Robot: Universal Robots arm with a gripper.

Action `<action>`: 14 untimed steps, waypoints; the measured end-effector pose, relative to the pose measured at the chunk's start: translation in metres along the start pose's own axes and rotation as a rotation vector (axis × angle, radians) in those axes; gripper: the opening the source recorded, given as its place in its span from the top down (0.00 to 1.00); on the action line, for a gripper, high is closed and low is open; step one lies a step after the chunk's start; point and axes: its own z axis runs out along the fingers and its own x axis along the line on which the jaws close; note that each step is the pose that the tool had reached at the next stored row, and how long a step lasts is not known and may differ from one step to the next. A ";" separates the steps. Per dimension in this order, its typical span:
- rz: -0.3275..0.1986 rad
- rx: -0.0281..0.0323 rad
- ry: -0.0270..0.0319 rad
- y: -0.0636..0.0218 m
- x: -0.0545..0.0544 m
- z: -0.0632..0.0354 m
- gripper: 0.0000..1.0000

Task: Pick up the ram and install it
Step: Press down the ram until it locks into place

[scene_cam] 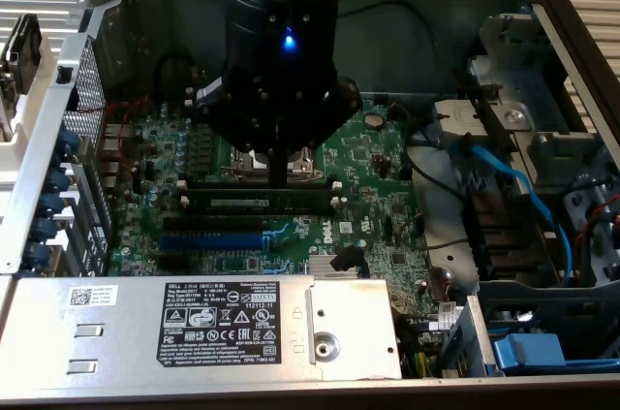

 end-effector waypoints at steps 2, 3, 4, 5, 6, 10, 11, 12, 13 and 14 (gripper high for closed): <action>0.013 -0.0029 0.0006 0.0000 0.000 0.0001 0.90; 0.016 -0.0044 0.0009 0.0000 0.000 0.0001 0.90; 0.018 -0.0060 0.0010 0.0000 0.000 0.0000 0.90; 0.020 -0.0077 0.0009 0.0001 0.000 0.0001 0.90; 0.021 -0.0099 0.0009 0.0001 0.000 0.0001 0.90; 0.031 -0.0427 -0.0003 0.0002 0.000 0.0001 0.90; 0.033 -0.0483 -0.0005 0.0002 0.000 0.0001 0.90; 0.036 -0.0551 -0.0007 0.0002 0.000 0.0001 0.90; 0.039 -0.0630 -0.0009 0.0002 0.000 0.0001 0.90; 0.043 -0.0723 -0.0012 0.0002 0.000 0.0001 0.90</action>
